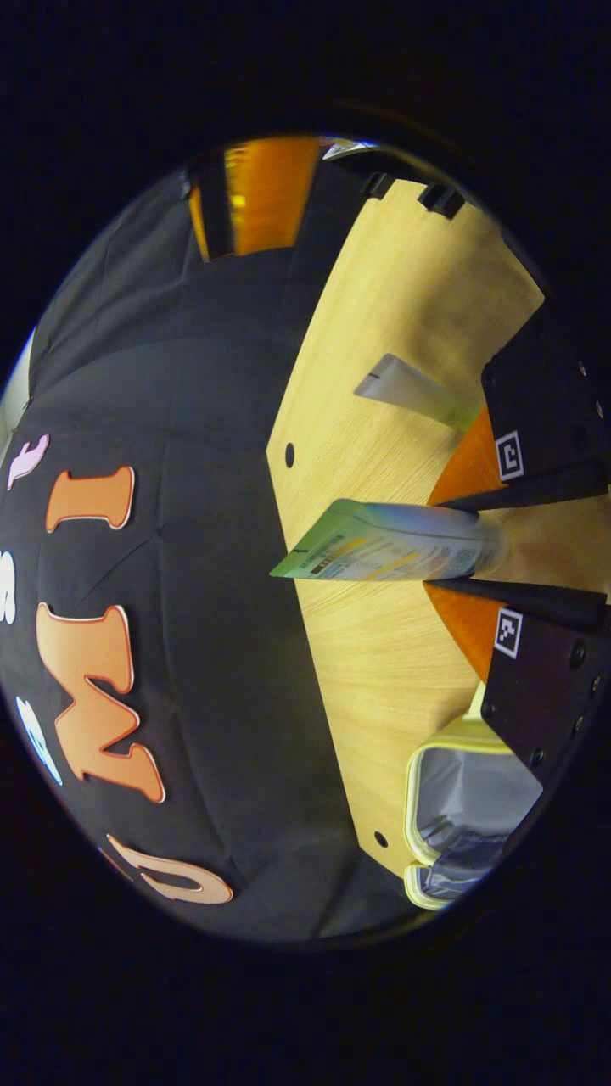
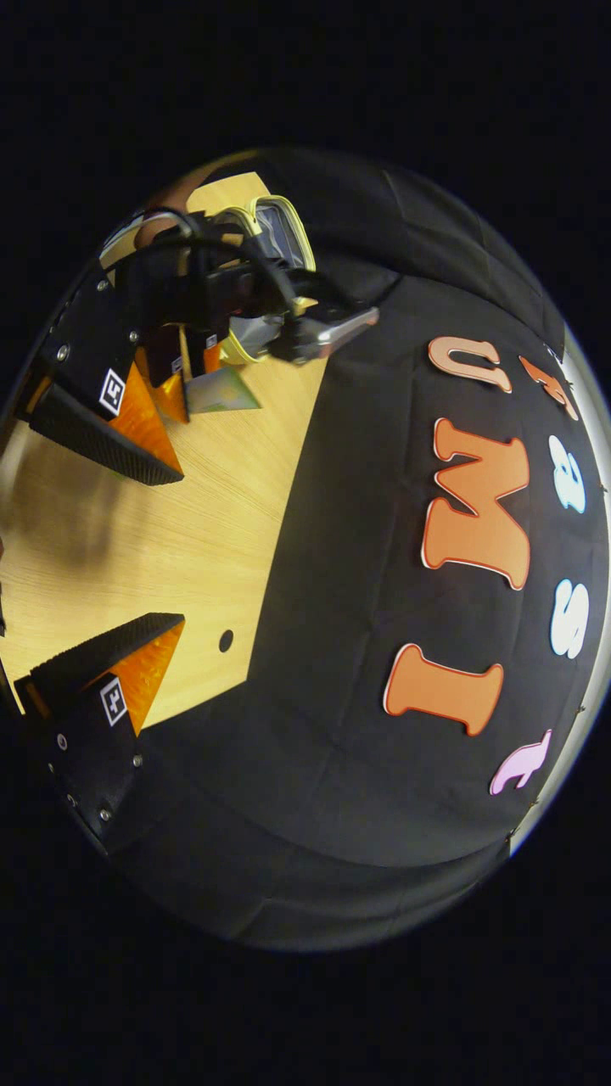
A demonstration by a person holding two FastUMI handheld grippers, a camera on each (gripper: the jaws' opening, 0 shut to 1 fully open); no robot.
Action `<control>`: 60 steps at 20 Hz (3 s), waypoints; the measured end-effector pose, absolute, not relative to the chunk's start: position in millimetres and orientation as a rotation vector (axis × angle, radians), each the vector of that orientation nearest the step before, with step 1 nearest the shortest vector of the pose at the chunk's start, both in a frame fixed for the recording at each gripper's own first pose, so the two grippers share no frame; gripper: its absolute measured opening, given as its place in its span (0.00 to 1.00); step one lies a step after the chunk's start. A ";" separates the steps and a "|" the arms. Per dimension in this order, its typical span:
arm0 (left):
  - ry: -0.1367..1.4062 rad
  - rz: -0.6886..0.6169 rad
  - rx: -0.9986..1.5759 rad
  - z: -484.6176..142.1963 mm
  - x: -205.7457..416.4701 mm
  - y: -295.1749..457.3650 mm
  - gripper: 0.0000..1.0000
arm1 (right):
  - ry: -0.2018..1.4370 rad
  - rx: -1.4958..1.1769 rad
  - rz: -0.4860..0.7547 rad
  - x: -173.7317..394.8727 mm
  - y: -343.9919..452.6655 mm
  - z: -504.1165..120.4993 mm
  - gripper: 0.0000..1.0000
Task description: First open the suitcase, pack the skin care products into it, and then close the suitcase.
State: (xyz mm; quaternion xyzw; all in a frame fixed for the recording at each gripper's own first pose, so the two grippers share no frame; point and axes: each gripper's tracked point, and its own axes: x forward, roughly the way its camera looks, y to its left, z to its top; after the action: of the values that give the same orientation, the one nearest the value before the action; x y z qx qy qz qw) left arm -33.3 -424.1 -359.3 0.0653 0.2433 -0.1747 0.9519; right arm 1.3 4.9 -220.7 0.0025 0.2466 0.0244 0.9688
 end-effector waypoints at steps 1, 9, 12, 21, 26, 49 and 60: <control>0.490 -0.334 0.129 -348.9 -31.7 -417.4 0.40 | 0.502 0.013 0.076 2.1 11.7 -226.1 0.96; 0.442 -0.178 0.128 -276.7 -35.2 -357.1 0.40 | 0.603 0.035 0.262 19.4 58.8 -304.1 0.93; 0.449 -0.104 0.137 -265.6 -44.0 -320.1 0.40 | 0.656 0.035 0.281 22.5 67.1 -336.8 0.89; 0.517 0.047 0.158 -262.1 -70.5 -216.9 0.40 | 0.735 0.075 0.245 30.3 91.8 -370.6 0.53; 0.536 0.048 0.169 -263.3 -77.9 -176.8 0.40 | 0.747 0.098 0.202 30.8 95.3 -358.7 0.32; 0.984 -0.337 0.087 -391.1 -109.1 -105.4 0.40 | 0.651 0.169 0.301 34.9 304.2 -223.0 0.32; 1.262 -0.347 0.045 -424.8 -117.4 -128.5 0.40 | 0.810 0.194 0.307 35.9 347.4 -256.1 0.31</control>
State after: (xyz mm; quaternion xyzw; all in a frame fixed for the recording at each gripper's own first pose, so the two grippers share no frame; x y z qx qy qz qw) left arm -117.4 -128.5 -424.8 0.0210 0.5867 -0.1615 0.7932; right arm 35.9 347.4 -256.1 0.0938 0.3918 0.1487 0.9031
